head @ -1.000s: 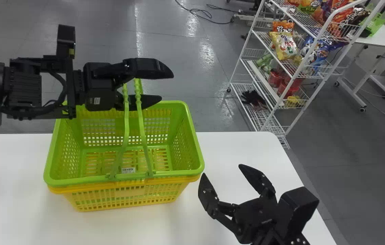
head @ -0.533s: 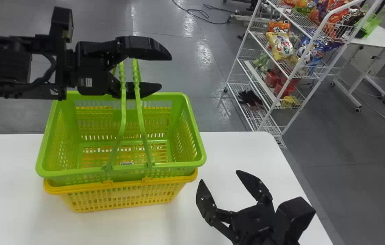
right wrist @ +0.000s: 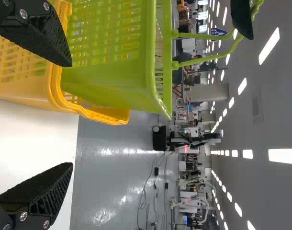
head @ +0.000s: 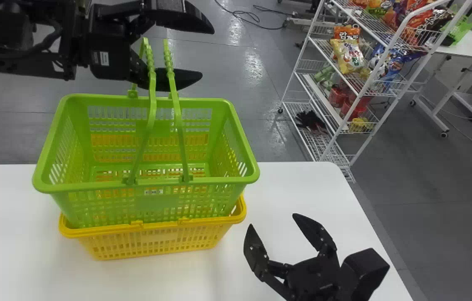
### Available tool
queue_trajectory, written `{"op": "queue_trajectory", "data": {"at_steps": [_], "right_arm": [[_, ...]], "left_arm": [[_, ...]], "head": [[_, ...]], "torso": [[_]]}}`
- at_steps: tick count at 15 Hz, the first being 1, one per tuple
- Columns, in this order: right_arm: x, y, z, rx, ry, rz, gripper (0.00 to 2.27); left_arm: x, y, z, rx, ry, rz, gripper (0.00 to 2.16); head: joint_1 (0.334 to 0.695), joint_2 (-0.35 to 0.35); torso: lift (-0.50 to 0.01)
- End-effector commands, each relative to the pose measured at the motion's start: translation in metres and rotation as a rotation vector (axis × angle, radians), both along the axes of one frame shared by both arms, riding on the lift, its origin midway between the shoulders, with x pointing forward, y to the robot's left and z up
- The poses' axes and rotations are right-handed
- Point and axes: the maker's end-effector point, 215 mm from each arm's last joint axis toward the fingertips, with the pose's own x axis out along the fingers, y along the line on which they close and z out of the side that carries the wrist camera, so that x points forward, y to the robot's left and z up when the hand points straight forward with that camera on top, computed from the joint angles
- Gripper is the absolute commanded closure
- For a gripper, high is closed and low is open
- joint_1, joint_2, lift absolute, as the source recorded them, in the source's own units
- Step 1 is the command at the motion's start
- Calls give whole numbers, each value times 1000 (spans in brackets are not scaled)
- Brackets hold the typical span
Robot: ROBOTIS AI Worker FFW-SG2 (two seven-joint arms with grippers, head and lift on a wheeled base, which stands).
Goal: Grasp handle with right gripper to insert into left gripper then lift and swing left to center
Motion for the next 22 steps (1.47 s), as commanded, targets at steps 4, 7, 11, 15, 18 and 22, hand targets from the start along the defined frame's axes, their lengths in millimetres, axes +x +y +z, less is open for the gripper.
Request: {"op": "queue_trajectory", "data": {"at_steps": [4,7,11,15,18,22], "right_arm": [[0,4,-4,9,4,1,56],[1,9,-4,15,3,9,56],[1,14,-3,20,3,16,56],[0,14,-3,19,3,17,56],[0,14,-3,20,3,16,56],[0,14,-3,21,3,17,56]], "left_arm": [[17,15,42,6,-8,18,124],[33,27,65,2,3,54,117],[35,37,86,-18,7,58,151],[24,41,94,-4,6,23,684],[26,42,95,-4,12,29,1355],[28,47,83,30,11,42,2067]], "head": [[664,-260],[645,-242],[616,-213],[609,-203],[607,-201],[610,-197]], "torso": [[-93],[-93],[-93],[-93],[-93],[-93]]}}
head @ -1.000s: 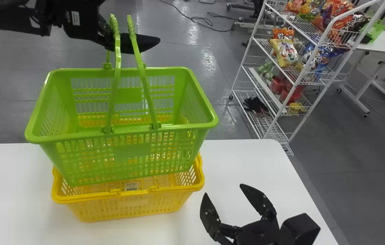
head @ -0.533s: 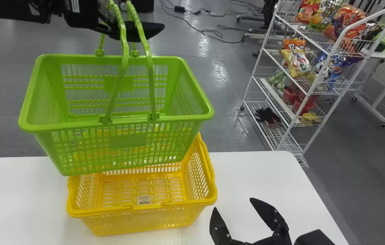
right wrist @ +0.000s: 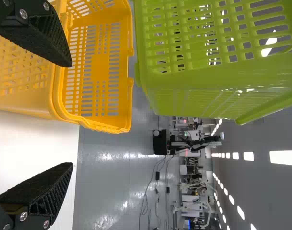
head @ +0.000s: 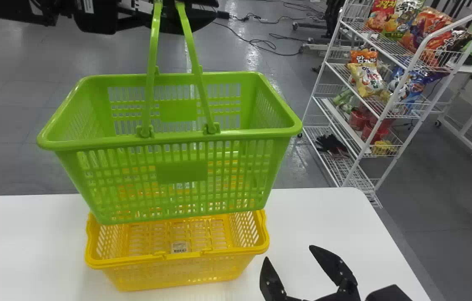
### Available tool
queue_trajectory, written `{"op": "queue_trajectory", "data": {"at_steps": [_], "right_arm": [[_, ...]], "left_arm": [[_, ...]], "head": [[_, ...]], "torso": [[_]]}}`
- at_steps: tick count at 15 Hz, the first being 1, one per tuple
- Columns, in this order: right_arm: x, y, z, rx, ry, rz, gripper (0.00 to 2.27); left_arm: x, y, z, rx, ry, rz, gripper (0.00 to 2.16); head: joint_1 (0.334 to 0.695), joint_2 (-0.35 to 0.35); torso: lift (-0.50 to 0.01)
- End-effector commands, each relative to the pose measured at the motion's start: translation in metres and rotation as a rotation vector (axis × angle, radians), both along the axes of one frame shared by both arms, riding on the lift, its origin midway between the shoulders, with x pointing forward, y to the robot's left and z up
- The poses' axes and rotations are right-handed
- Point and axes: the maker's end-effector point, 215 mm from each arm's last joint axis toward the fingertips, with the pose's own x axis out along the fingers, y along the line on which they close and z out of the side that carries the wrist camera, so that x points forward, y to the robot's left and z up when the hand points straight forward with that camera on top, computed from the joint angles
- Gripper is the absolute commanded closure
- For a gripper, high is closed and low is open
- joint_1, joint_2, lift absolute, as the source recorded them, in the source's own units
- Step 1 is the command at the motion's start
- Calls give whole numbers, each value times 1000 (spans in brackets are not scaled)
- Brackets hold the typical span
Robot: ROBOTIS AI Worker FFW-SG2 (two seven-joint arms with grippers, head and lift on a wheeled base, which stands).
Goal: Grasp handle with right gripper to insert into left gripper then lift and swing left to center
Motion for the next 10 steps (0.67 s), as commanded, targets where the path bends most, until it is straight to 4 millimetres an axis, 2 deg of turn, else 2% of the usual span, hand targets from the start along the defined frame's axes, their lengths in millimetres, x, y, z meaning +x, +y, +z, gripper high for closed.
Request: {"op": "queue_trajectory", "data": {"at_steps": [1,3,5,6,10], "right_arm": [[0,0,0,0,0,0,56],[1,0,1,0,-1,0,56],[0,-1,0,-1,0,-1,60],[0,-2,-1,-1,1,-2,60],[1,-4,2,-5,-7,-5,60]], "left_arm": [[-1,1,-1,0,0,-3,2067],[0,4,-2,3,0,1,2067],[5,21,0,10,-6,28,2067],[11,40,0,20,-10,60,2067],[29,141,7,62,-39,219,2067]], "head": [[611,-196],[612,-195],[612,-193],[612,-185],[605,-124]], "torso": [[-93],[-93],[-93],[-93],[-93]]}}
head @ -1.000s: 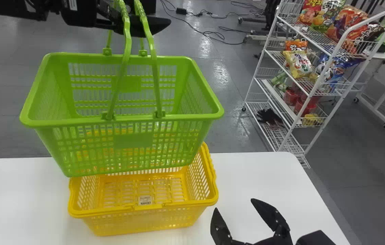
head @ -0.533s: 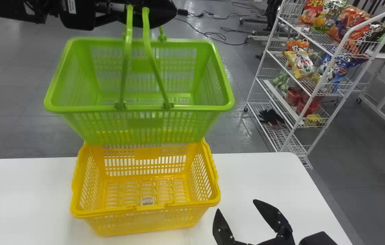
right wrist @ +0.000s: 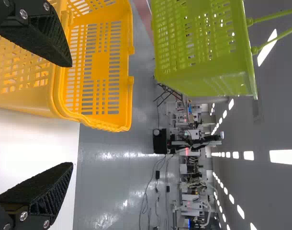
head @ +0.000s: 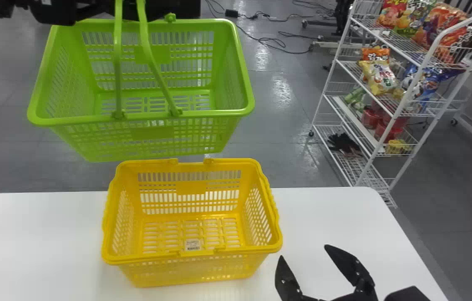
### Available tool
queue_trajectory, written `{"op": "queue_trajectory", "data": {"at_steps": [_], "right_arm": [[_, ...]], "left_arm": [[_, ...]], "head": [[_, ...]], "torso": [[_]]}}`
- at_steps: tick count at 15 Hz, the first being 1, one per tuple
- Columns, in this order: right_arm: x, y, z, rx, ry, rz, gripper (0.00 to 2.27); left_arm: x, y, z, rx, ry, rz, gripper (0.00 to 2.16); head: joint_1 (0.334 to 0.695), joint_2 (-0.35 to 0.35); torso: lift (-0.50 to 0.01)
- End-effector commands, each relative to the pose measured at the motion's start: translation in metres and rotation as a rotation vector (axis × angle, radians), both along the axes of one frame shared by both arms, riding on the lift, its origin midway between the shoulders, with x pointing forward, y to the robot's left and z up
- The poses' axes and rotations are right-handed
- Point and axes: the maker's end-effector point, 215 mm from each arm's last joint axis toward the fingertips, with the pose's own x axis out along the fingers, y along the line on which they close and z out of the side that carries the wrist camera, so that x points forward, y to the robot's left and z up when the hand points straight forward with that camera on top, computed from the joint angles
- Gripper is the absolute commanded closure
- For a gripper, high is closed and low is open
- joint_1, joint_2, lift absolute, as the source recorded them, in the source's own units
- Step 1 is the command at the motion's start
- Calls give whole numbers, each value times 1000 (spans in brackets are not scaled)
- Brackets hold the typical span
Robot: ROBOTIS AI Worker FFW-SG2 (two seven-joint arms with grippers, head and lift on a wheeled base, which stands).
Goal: Grasp handle with right gripper to insert into left gripper then lift and swing left to center
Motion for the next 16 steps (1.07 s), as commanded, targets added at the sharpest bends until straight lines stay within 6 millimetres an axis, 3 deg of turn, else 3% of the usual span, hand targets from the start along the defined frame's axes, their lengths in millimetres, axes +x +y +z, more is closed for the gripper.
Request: {"op": "queue_trajectory", "data": {"at_steps": [1,5,9,13,16], "right_arm": [[1,-3,1,-2,-5,-6,60],[3,-16,6,9,-14,-19,60],[1,-29,4,13,-11,-38,63],[1,-45,7,21,-18,-56,63],[-1,-54,5,11,-17,-69,63]], "left_arm": [[5,62,-1,30,-6,95,2067],[1,140,-13,79,1,210,2067],[-20,211,-25,131,-2,302,2067],[-57,261,-56,129,22,358,2067],[-92,285,-89,132,32,383,2067]], "head": [[601,-78],[598,5],[609,85],[634,144],[661,173]], "torso": [[-93],[-93],[-93],[-93],[-93]]}}
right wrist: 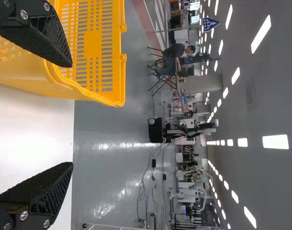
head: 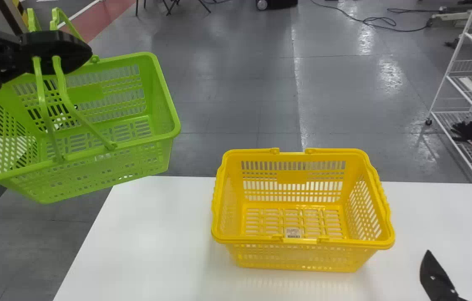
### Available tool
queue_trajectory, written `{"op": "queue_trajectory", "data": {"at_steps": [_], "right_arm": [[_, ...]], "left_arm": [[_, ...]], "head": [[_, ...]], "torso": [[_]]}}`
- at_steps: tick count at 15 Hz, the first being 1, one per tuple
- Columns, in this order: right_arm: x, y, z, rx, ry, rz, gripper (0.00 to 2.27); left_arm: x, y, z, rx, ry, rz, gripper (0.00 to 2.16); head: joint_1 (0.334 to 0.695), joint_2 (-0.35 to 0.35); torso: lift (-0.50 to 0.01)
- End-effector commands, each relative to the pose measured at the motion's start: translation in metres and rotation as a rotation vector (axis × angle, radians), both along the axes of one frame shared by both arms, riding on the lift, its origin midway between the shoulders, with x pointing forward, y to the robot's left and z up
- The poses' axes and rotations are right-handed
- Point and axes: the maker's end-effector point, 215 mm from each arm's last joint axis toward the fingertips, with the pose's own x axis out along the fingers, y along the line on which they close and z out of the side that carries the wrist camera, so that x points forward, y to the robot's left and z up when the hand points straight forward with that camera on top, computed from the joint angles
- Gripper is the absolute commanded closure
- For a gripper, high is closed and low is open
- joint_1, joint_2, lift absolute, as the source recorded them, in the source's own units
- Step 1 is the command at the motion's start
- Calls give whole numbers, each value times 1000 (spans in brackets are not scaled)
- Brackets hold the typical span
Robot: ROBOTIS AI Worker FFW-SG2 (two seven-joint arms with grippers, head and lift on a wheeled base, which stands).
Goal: Grasp handle with right gripper to insert into left gripper then lift and swing left to center
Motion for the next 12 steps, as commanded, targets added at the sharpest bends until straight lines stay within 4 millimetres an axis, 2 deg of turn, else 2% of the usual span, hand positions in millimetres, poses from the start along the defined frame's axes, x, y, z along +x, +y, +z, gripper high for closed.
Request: {"op": "queue_trajectory", "data": {"at_steps": [1,3,7,12], "right_arm": [[-2,-9,-2,-3,2,-15,66],[-3,-18,-5,-7,6,-27,66],[-4,-32,-4,-7,0,-43,66],[-5,-40,-5,-5,0,-53,66]], "left_arm": [[-31,15,-26,10,12,13,2067],[-63,26,-44,19,19,23,2067],[-127,24,-72,37,34,5,2067],[-199,-11,-117,21,82,-39,2067]], "head": [[683,187],[695,199],[695,214],[695,195]], "torso": [[-93],[-93],[-93],[-93]]}}
